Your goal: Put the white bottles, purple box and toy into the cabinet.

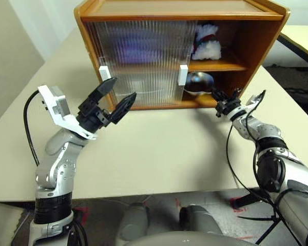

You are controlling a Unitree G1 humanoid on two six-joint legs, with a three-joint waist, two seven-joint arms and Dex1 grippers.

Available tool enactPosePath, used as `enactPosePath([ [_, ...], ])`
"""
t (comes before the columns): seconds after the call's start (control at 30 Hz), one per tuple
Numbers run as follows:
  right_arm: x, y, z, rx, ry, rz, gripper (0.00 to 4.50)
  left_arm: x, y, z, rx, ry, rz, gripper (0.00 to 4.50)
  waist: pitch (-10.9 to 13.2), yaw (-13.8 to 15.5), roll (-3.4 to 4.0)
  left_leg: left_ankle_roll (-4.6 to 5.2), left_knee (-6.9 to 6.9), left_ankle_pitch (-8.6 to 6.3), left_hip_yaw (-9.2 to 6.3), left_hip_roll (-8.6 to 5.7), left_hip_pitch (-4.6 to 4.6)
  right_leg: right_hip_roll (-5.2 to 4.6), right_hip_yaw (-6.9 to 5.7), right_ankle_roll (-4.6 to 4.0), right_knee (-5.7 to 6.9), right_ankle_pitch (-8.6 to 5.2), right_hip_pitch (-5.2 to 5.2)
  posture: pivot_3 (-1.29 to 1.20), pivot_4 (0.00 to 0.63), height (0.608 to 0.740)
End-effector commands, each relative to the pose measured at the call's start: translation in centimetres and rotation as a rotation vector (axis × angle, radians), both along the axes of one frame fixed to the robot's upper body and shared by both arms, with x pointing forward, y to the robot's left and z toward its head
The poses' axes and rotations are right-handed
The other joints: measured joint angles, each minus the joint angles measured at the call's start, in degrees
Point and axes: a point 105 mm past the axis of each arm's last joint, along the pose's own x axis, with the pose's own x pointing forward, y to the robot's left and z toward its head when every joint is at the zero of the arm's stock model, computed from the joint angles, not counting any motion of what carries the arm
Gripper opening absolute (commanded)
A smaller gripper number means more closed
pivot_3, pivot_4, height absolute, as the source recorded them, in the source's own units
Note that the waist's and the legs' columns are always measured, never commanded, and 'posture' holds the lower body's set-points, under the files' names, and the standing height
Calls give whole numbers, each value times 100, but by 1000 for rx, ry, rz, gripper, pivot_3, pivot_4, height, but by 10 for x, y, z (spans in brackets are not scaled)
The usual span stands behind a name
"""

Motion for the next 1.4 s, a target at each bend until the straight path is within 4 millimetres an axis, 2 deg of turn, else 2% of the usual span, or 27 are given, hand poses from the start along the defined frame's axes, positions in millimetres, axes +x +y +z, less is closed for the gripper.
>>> enactPosePath([
  [0.03, 4, -6, 2, -12, -6, -41, 23, -4, 2, 1, 0, 4, 12, 4500, 0, 48, 0, 0, -2, 0, 0, 0, -2, 0, 1, 0, 0, 0, 0, 302, 0, 740],
  [0.2, 7, -10, -8, -60, 36, -86, 23, -8, 4, 2, 5, 4, 25, 4500, -1, 243, -2, -1, -1, 0, 0, 1, -3, -2, -4, 0, -3, 0, -2, 321, 4, 740],
  [0.3, 8, -10, -11, -93, 49, -97, 836, -8, 4, 3, 8, 6, 24, 4500, -1, 280, -2, -1, -2, 0, 2, 1, -4, -1, -4, -1, -2, 0, -2, 314, 4, 740],
  [0.6, 6, -16, -4, -77, 9, -95, 4237, -1, -2, 2, 3, 11, -20, 4500, -2, 265, -4, -1, 0, -1, 4, 3, -5, -2, -8, -2, -4, 0, -2, 256, 0, 740],
  [0.63, 5, -19, -1, -68, 1, -92, 4453, 1, -5, 1, -1, 11, -32, 4500, -2, 257, -4, -1, 0, -1, 4, 3, -5, -2, -8, -2, -3, 0, -2, 218, 0, 740],
  [0.77, -2, -26, -2, -49, 3, -73, 4453, 7, -13, 1, -14, 10, -70, 4500, -4, 226, -4, -1, 4, -1, 7, 1, -3, -2, -9, -2, -3, 1, -2, 179, 0, 740],
  [0.93, -27, -25, -8, -89, -5, 0, 4453, 14, -19, -1, -24, 12, -108, 4500, -9, 118, -10, -3, 2, -1, 7, 11, -10, -4, -16, -3, -8, -1, -2, 126, 0, 740],
  [1.13, -60, -9, 11, -215, -70, 32, 4453, 21, -24, -2, -29, 9, -143, 4500, -14, -214, 2, -6, -1, -4, 0, 33, -20, -2, 4, 0, 6, -4, -5, 82, 0, 740],
  [1.27, -73, 14, 30, -470, -175, 93, 4453, 24, -26, -2, -29, 7, -153, 4500, -16, -436, 7, -5, 4, -3, 4, 31, -8, -2, 6, 1, 20, -4, -2, 69, 0, 740],
  [1.4, -87, 52, 45, -957, -446, 216, 4453, 26, -24, -2, -27, 6, -156, 4500, -16, -608, 10, -5, 6, -3, 4, 6, 3, 3, 5, -3, 27, -6, 2, 66, 0, 740],
])
